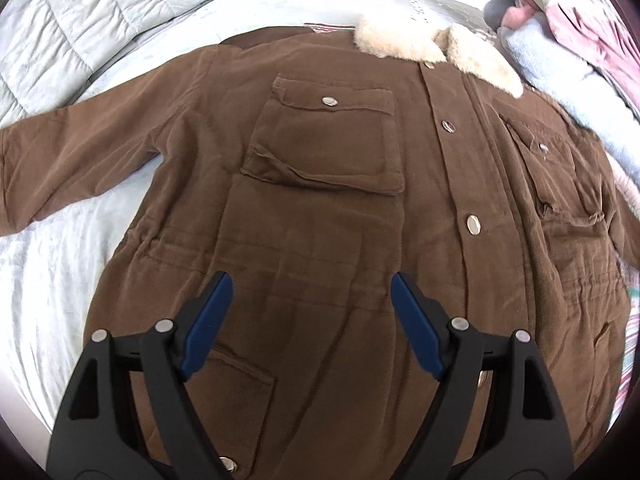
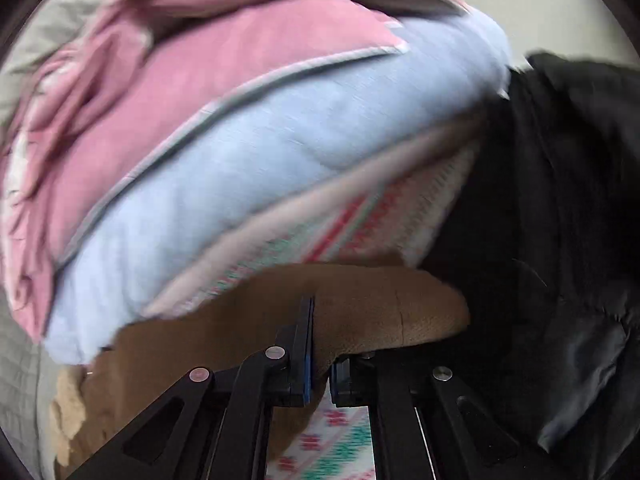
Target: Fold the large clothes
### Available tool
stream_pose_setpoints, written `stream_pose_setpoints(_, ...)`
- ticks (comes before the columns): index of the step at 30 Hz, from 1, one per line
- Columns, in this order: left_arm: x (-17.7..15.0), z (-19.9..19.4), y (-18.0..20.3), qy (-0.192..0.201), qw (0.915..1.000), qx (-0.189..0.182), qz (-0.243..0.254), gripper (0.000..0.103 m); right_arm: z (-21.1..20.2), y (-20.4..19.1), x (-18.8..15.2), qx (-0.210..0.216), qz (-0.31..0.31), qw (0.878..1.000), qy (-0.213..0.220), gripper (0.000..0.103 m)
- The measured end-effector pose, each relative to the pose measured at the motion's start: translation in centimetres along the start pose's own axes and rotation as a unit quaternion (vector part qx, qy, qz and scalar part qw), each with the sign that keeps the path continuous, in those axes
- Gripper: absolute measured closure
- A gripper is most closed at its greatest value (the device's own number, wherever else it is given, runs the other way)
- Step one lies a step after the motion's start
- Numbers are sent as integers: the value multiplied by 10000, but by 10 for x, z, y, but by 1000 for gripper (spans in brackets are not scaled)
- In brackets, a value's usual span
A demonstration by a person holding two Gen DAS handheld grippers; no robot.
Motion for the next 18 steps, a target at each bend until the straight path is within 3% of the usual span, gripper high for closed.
stream_pose_setpoints(2,2,0,-7,-14,9999,-24,-132,22,-7,13,5,36,46,10000,80,98)
stream_pose_setpoints(6,8,2,-23,-58,9993,-55,-378,22,-50,-13,24,153,-301,9954,897,98)
stream_pose_setpoints(11,17,3,-42,-103,9971,-202,-725,22,-80,-44,56,217,-204,9874,1552,98)
stream_pose_setpoints(13,21,3,-49,-98,9958,-268,-873,22,-111,-89,50,412,-825,9731,2113,98)
stream_pose_setpoints(16,24,4,-60,-110,9940,-279,-1054,22,-166,-176,13,986,-1989,9290,2961,98)
stream_pose_setpoints(18,24,6,-66,-128,9925,-275,-1184,22,-194,-234,-18,1586,-2598,8971,3201,98)
Point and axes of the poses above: each gripper's, at about its wrist camera, not at the fingertips, and z roughly the way its jaws point, y to its right, x to its top, the point moved 1 cm from there along z, roughly the way its jaws point, and after that the axes turned 6 degrees about y, right-handed, at the moved point
